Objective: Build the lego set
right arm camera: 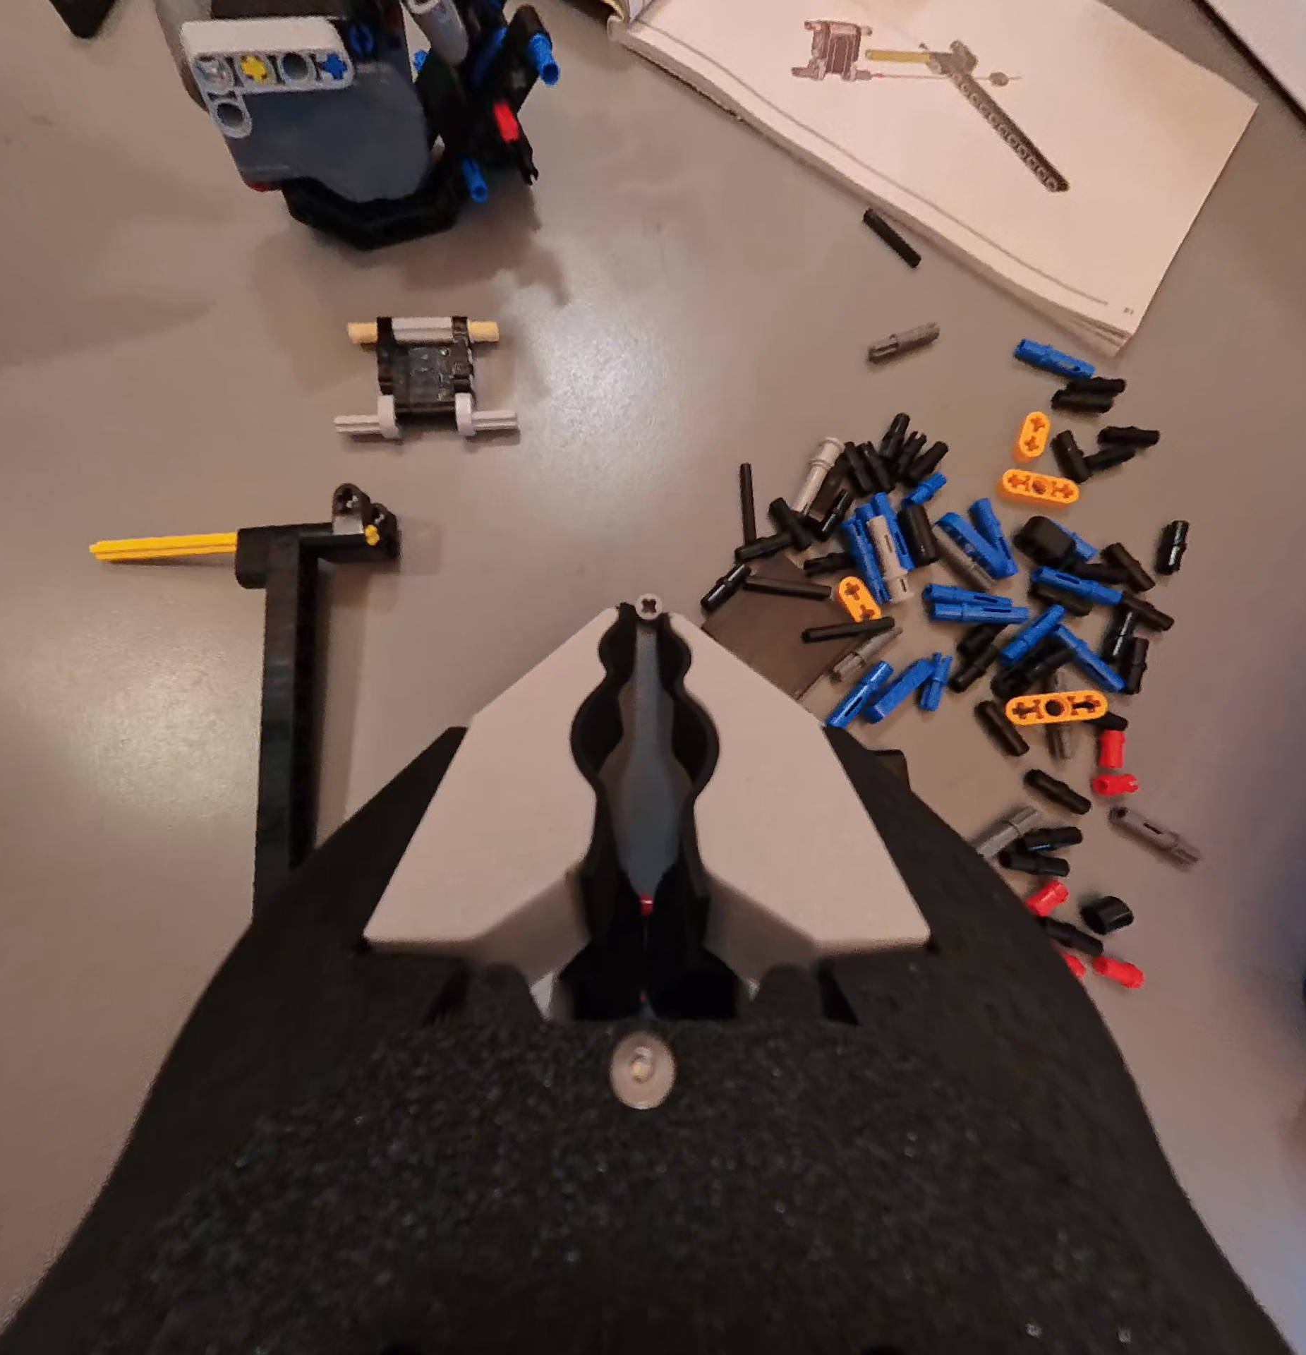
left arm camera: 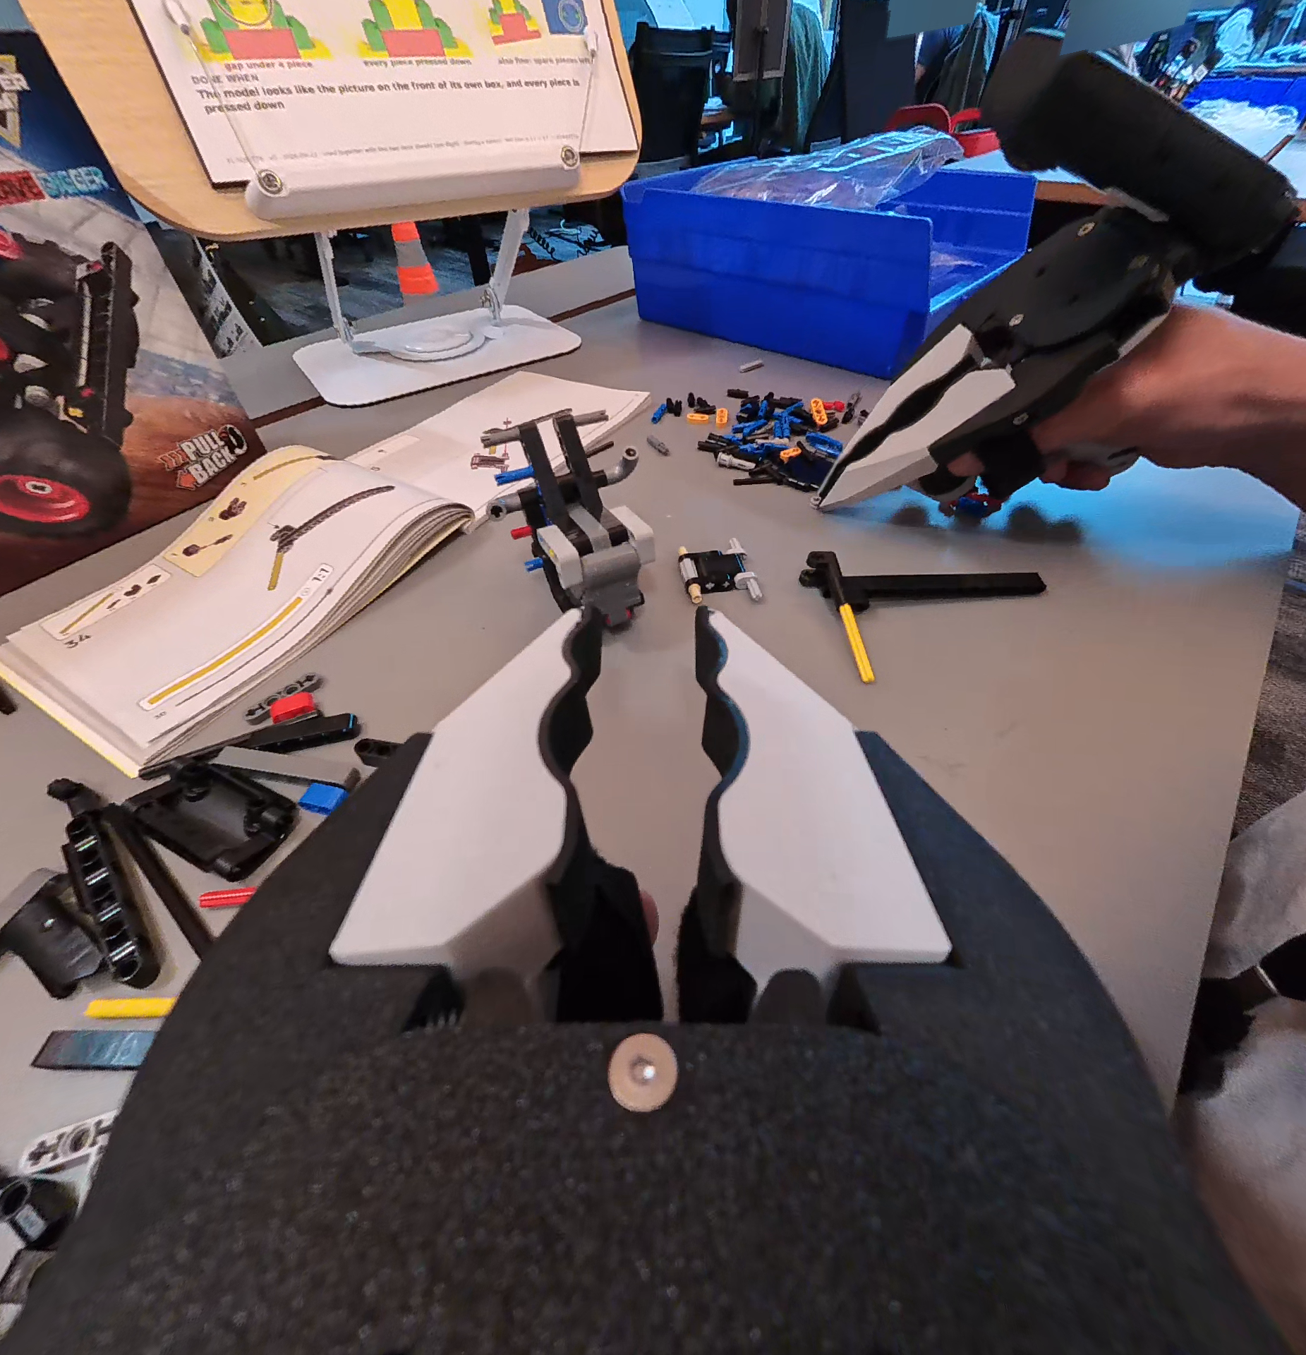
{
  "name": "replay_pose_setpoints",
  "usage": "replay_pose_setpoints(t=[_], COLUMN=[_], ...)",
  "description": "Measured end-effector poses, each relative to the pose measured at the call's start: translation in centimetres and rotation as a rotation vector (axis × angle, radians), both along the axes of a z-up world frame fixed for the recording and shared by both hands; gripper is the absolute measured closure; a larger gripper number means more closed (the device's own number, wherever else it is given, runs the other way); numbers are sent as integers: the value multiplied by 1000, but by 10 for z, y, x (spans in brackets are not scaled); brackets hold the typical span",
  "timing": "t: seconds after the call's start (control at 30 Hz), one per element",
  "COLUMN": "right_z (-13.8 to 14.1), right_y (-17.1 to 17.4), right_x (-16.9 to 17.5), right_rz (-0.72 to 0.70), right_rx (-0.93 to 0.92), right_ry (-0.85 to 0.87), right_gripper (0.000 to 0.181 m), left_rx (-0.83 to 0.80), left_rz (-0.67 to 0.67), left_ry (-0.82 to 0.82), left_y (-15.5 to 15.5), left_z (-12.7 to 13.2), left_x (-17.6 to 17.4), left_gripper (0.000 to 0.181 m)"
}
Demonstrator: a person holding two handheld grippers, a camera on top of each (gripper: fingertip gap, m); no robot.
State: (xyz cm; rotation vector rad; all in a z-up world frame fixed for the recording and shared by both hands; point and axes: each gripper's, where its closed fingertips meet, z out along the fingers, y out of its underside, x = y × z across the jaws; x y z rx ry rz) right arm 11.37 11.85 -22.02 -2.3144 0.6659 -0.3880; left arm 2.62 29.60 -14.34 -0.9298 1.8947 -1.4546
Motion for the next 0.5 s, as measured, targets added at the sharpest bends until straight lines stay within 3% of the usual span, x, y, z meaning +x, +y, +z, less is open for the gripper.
replay_pose_setpoints(t=[0.5], right_z=[11], right_y=[0], right_x=[-13], right_rz=[8], right_rx=[39], right_ry=[-13], right_gripper=[180], left_rx=[0], left_rz=[-3], left_ry=[-27], left_y=[0], left_z=[3], left_x=[-2], left_gripper=[158])
